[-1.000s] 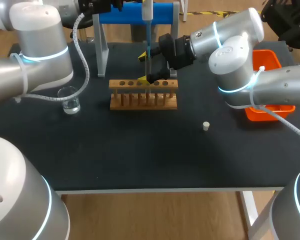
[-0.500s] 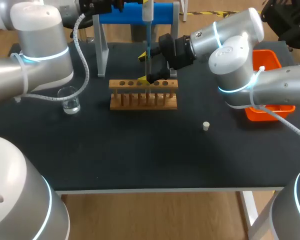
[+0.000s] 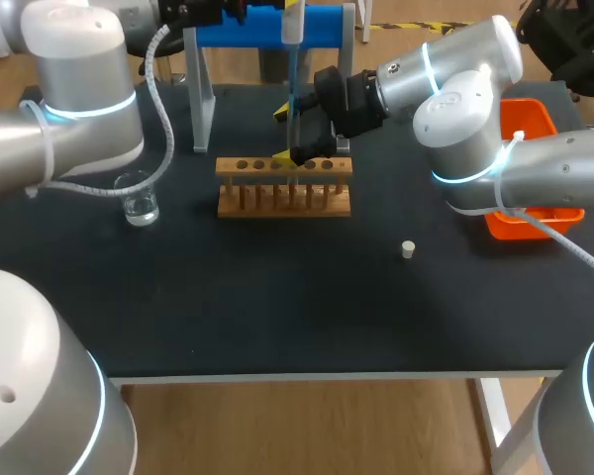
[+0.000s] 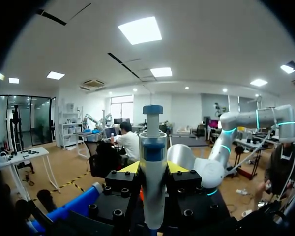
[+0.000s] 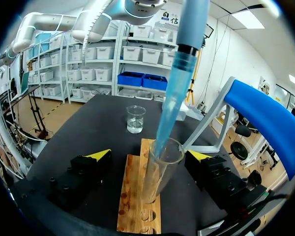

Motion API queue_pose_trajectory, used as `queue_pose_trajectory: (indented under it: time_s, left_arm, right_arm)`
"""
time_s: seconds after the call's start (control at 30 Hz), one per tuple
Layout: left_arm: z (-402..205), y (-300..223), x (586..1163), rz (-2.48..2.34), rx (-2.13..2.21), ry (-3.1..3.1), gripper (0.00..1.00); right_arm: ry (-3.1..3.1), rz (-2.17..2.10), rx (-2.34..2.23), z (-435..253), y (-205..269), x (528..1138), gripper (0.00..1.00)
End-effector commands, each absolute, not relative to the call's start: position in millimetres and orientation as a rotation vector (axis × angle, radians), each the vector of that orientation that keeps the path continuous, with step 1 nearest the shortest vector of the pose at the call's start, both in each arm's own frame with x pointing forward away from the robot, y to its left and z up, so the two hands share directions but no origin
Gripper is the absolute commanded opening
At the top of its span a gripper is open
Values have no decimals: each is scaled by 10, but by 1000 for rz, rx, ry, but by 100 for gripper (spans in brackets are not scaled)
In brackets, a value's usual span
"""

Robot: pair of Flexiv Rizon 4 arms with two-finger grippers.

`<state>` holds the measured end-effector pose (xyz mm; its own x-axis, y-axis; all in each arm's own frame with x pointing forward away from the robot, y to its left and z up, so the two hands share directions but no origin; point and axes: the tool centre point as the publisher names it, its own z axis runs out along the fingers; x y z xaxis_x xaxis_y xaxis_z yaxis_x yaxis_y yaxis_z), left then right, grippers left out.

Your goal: Invert the test tube, pick up the pipette, mount the tip to pipette, aspirate from beaker and dispense into the tube, eject the tip, return the pipette, and cap with the stopper.

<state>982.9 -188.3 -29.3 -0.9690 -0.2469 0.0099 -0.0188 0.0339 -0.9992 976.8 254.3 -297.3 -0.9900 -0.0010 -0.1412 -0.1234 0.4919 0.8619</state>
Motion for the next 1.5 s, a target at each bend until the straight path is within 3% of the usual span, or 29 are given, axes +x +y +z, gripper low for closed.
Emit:
queue_pose_trajectory:
  time_s: [0.03, 1.5]
  left_arm:
    - [-278, -1882, 9837, -2050, -275, 2136, 0]
    - [-242, -1909, 9818, -2066, -241, 2159, 0]
  right_arm:
    - [2608, 1520, -110, -2968, 2537, 9768, 100]
    - [2608, 1520, -110, -2968, 2537, 9768, 100]
